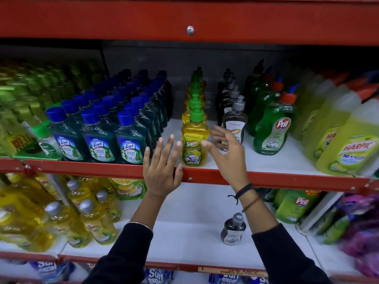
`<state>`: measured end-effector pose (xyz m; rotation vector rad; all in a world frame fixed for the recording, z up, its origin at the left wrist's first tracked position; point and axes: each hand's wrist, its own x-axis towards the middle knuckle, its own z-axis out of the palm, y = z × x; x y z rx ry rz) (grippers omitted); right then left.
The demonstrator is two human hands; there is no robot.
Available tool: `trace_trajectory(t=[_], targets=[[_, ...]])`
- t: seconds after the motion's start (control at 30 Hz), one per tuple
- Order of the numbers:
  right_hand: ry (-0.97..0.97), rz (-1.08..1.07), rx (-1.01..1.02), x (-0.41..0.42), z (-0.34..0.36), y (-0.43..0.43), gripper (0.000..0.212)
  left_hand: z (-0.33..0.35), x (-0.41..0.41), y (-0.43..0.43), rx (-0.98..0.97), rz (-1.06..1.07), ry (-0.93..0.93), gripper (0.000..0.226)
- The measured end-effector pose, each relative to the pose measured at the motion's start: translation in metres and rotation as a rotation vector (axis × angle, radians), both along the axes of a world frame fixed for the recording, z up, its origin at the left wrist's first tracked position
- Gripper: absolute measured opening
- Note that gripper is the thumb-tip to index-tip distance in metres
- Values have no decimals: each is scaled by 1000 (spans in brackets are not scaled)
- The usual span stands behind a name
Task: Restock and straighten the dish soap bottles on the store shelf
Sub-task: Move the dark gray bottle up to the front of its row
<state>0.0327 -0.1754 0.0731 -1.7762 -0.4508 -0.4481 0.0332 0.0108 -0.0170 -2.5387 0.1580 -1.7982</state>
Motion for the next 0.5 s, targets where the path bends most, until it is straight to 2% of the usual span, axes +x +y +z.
trace_trajectory(t=[0.17, 0.3, 0.4, 0.5], targets=[[-19, -110, 174, -47, -33, -45, 24, 1, -1, -1, -8, -5, -12, 53], [150, -155, 136, -62, -96, -83, 13, -1, -1, -3, -32, -10, -7, 53], [311, -176, 67, -56, -150, -106, 19, -1, -1, -6, -78, -22, -9, 52], [509, -60, -100, -47, -195, -118, 41, -2, 0, -7, -97, -36, -16, 52]])
